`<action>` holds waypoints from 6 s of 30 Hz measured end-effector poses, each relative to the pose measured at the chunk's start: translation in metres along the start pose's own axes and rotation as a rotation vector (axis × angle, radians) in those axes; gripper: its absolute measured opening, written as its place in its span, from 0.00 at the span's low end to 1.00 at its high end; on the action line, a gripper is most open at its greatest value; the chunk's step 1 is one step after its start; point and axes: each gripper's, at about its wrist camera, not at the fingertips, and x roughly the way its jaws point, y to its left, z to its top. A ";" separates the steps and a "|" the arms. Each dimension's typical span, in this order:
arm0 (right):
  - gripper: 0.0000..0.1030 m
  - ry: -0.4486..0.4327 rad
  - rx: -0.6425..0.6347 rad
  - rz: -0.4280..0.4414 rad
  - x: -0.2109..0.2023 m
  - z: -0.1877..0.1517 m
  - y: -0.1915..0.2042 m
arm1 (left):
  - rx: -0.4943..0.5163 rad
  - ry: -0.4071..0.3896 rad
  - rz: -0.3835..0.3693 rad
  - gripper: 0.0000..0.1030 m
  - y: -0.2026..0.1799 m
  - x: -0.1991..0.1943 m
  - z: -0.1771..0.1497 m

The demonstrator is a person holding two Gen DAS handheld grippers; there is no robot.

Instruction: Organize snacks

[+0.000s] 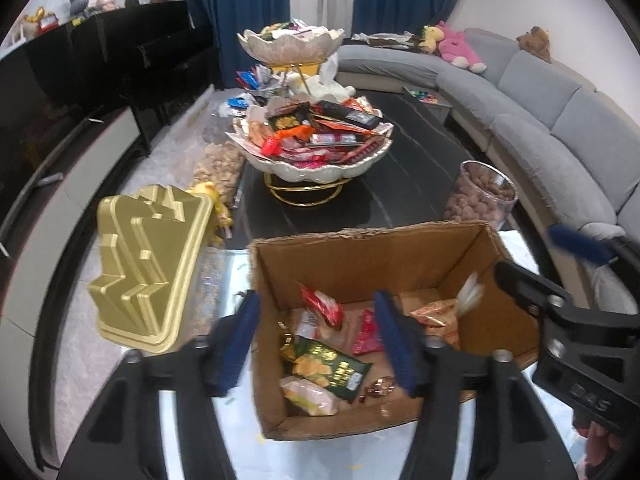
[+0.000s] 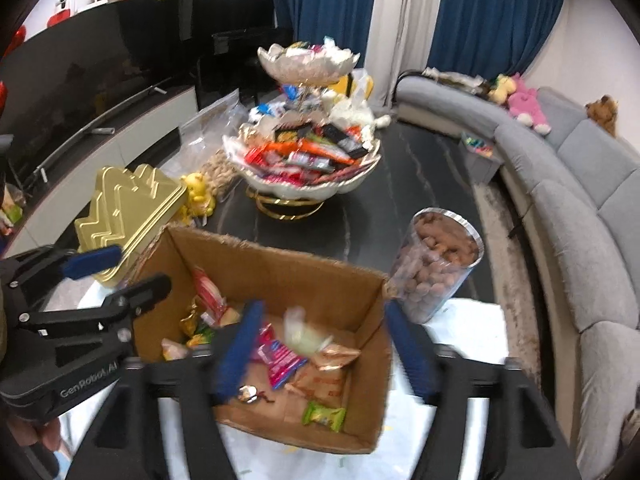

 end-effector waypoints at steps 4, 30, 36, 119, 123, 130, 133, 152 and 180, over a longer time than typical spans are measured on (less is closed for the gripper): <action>0.80 -0.026 0.000 -0.040 -0.009 0.001 -0.002 | -0.002 -0.005 0.028 0.73 0.003 -0.004 -0.002; 0.86 -0.078 0.076 -0.074 -0.092 -0.026 -0.005 | -0.005 -0.089 0.079 0.96 0.003 -0.090 -0.028; 0.86 -0.084 0.087 -0.075 -0.114 -0.041 -0.003 | 0.004 -0.103 0.079 0.98 0.000 -0.112 -0.042; 0.86 -0.110 0.278 -0.121 -0.311 -0.230 0.023 | -0.076 -0.203 0.087 0.99 -0.013 -0.302 -0.259; 0.86 -0.110 0.279 -0.121 -0.311 -0.230 0.023 | -0.076 -0.202 0.087 0.99 -0.013 -0.302 -0.259; 0.86 -0.108 0.281 -0.118 -0.312 -0.231 0.022 | -0.077 -0.202 0.087 0.99 -0.013 -0.302 -0.259; 0.86 -0.107 0.282 -0.118 -0.312 -0.231 0.022 | -0.076 -0.203 0.087 0.99 -0.013 -0.302 -0.259; 0.86 -0.108 0.284 -0.118 -0.312 -0.231 0.022 | -0.077 -0.201 0.086 0.99 -0.014 -0.300 -0.259; 0.86 -0.107 0.286 -0.117 -0.312 -0.232 0.022 | -0.076 -0.200 0.086 0.99 -0.015 -0.299 -0.260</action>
